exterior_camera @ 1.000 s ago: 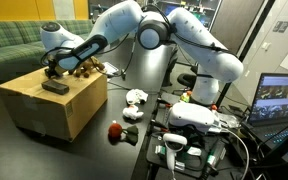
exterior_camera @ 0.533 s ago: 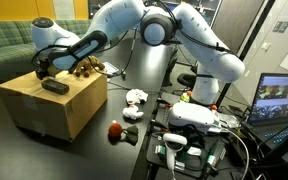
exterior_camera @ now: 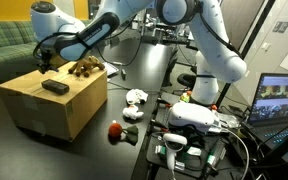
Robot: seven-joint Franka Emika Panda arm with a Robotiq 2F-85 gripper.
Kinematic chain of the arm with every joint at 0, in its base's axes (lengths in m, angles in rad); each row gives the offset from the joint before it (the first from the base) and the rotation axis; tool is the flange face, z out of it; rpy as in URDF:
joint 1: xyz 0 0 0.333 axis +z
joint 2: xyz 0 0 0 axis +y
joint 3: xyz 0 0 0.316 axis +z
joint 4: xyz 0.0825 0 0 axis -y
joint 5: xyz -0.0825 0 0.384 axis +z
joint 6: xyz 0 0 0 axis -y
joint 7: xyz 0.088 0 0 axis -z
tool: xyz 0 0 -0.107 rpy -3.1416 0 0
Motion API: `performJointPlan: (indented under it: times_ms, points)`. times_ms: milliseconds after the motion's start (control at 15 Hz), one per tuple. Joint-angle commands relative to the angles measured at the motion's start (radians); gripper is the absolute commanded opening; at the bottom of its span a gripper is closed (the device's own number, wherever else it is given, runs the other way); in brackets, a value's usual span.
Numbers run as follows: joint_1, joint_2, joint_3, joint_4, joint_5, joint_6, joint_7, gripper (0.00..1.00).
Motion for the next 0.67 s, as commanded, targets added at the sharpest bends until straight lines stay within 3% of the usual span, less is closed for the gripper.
performJointPlan:
  times_ms: [0, 600]
  points:
    - [0.008, -0.232, 0.015, -0.238, -0.070, -0.073, 0.016, 0.03]
    - [-0.145, -0.666, 0.216, -0.625, -0.073, -0.361, 0.016, 0.03]
